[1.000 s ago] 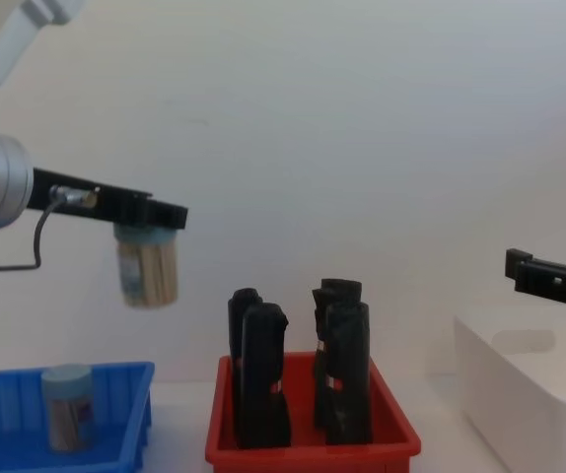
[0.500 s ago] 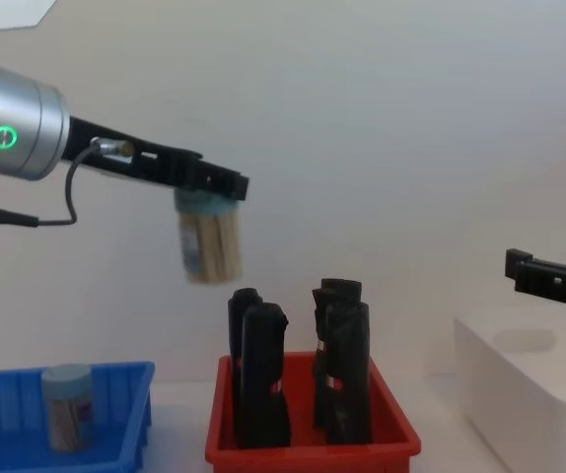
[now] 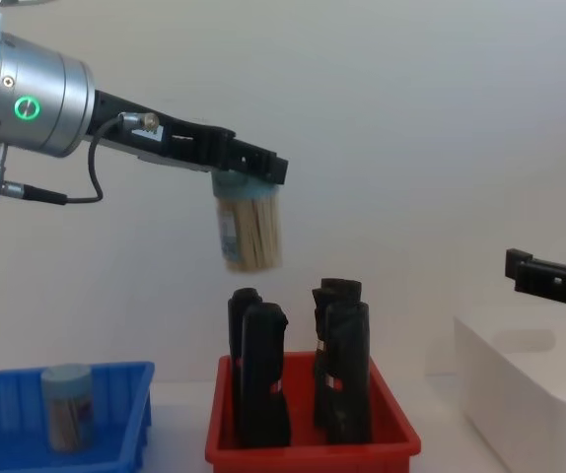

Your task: Pick the cotton swabs from the blue box and place them into the white box.

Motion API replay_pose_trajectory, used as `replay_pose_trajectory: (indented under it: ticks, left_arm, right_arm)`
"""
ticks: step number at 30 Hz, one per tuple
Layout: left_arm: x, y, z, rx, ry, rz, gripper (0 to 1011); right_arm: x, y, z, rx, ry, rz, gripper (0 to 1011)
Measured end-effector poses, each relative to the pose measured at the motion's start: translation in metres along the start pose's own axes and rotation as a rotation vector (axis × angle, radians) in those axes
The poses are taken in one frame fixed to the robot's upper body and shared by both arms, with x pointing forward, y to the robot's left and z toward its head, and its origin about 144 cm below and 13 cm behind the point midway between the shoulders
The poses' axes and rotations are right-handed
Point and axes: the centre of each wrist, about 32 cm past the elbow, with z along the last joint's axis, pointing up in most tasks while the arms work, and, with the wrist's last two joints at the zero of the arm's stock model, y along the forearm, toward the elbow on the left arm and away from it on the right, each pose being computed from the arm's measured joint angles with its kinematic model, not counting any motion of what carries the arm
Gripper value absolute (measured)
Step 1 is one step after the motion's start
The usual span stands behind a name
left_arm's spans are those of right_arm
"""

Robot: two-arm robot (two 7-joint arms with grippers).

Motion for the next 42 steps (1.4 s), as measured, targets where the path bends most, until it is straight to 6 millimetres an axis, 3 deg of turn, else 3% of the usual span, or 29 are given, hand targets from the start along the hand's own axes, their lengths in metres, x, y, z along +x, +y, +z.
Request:
replay_pose_trajectory:
  ticks: [24, 42]
  left_arm:
    - [0.001, -0.002, 0.006, -0.001, 0.003, -0.047, 661]
    - [0.001, -0.003, 0.007, 0.0, 0.003, -0.052, 660]
  right_arm:
    - [-0.009, 0.013, 0.013, 0.018, -0.025, 0.217, 1002]
    - [-0.039, 0.062, 0.036, -0.009, -0.033, 0.427, 1002]
